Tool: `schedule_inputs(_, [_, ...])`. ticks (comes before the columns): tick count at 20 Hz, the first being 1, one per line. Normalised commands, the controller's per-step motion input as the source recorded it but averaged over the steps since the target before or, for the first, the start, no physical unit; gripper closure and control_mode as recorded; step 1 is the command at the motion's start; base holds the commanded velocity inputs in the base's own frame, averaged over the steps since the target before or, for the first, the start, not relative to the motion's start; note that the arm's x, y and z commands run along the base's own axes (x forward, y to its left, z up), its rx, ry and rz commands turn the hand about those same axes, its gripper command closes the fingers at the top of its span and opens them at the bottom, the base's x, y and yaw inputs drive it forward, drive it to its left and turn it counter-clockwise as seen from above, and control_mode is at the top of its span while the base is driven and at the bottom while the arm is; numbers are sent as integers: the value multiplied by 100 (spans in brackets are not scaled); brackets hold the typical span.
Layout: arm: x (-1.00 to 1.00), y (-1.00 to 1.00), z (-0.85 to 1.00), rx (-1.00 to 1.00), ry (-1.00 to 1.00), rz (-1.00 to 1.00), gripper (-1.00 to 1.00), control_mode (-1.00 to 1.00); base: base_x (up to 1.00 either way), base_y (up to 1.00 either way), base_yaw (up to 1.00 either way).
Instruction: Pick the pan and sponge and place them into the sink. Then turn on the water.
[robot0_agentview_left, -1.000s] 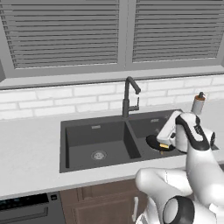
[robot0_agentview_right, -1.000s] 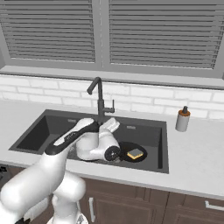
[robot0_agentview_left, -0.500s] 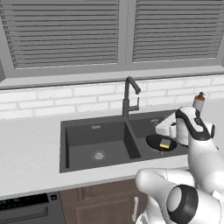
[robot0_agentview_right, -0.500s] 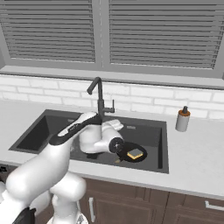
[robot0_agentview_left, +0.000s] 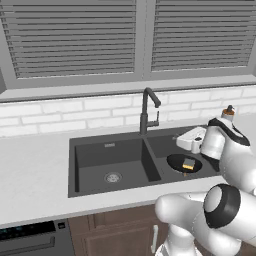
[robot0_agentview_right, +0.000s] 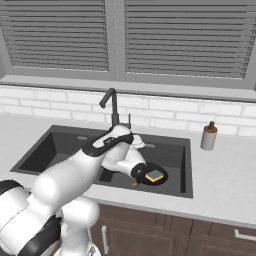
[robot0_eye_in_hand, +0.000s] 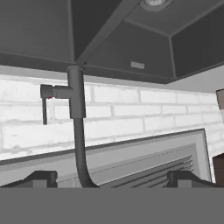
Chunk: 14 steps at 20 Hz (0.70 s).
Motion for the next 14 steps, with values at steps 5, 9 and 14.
schedule_inputs(5, [41,0,0,0,-6,0,-100,-100,0,0,0])
schedule_inputs(9, [35,0,0,0,-6,0,-100,-100,0,0,0])
schedule_inputs(14, [29,0,0,2,-6,-1,-100,-100,0,0,0])
